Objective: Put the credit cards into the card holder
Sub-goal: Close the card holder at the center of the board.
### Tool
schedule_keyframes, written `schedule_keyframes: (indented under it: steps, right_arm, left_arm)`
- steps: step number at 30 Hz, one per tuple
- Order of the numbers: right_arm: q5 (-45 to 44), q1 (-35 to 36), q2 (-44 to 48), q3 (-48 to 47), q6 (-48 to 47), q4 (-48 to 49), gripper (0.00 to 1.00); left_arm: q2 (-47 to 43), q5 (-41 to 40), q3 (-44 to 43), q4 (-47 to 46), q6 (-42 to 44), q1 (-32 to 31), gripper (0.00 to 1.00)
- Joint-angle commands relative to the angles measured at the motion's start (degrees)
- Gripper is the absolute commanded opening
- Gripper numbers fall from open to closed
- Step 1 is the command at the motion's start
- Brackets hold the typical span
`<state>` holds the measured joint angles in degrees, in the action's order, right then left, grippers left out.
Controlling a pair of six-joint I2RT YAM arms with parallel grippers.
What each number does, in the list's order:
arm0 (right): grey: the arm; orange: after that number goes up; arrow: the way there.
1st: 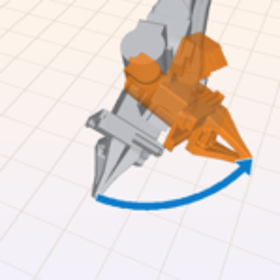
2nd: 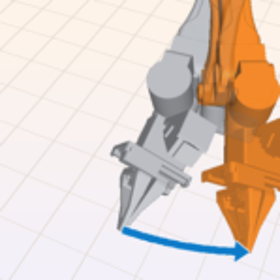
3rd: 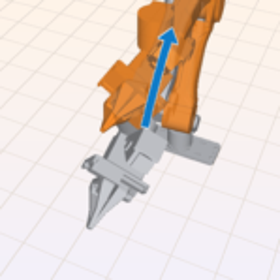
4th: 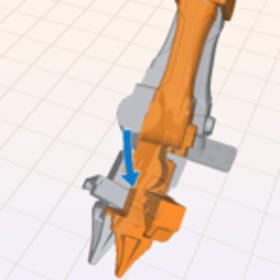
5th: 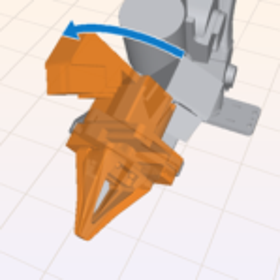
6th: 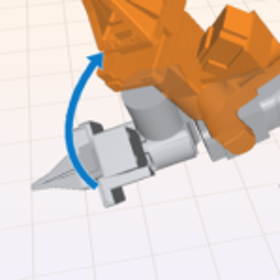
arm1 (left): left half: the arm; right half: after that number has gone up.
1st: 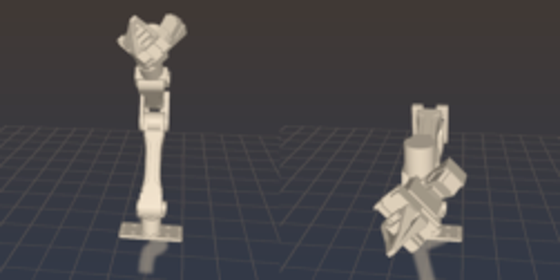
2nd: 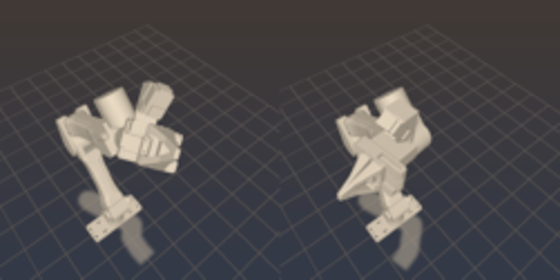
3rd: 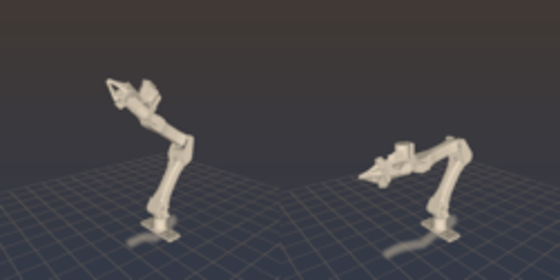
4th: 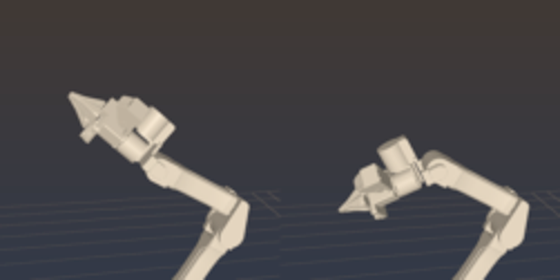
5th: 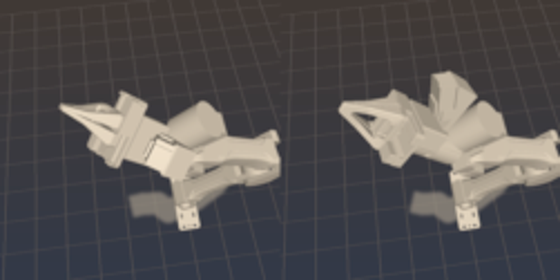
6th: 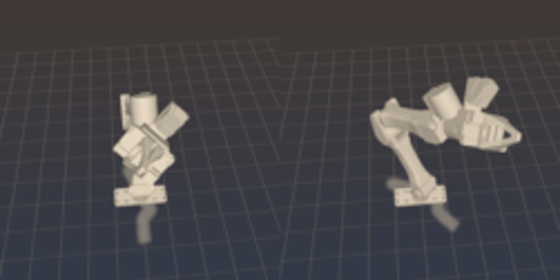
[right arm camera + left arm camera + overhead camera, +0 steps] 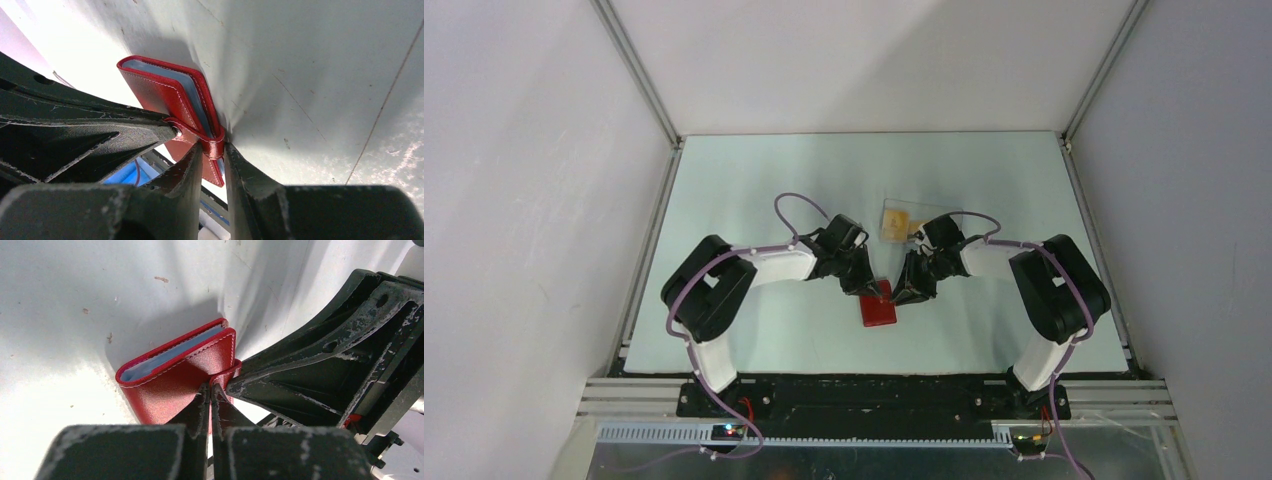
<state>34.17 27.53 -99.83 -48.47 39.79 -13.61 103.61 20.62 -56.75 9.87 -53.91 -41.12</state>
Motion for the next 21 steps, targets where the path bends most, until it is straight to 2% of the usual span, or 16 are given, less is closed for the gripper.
schedule_keyframes:
  steps: [1,10,15,21]
  right_arm:
    - [-0.7,1.2,-0.2,-1.4,-1.0,-0.4,0.28]
    - [-0.8,1.1,0.4,-1.4,-0.7,-0.7,0.35]
    - [-0.7,0.9,0.9,-1.4,-0.6,-1.1,0.46]
    - [-1.1,0.8,1.0,-1.4,-0.4,-1.0,0.48]
  left_arm:
    - [-1.9,-3.6,0.8,-0.8,1.4,-0.8,0.00]
    - [-4.3,-4.5,0.4,0.9,0.9,-1.5,0.00]
    - [-5.0,-5.6,0.6,1.5,0.1,-2.1,0.00]
    - [-4.7,-6.6,1.3,1.7,-0.7,-2.6,0.00]
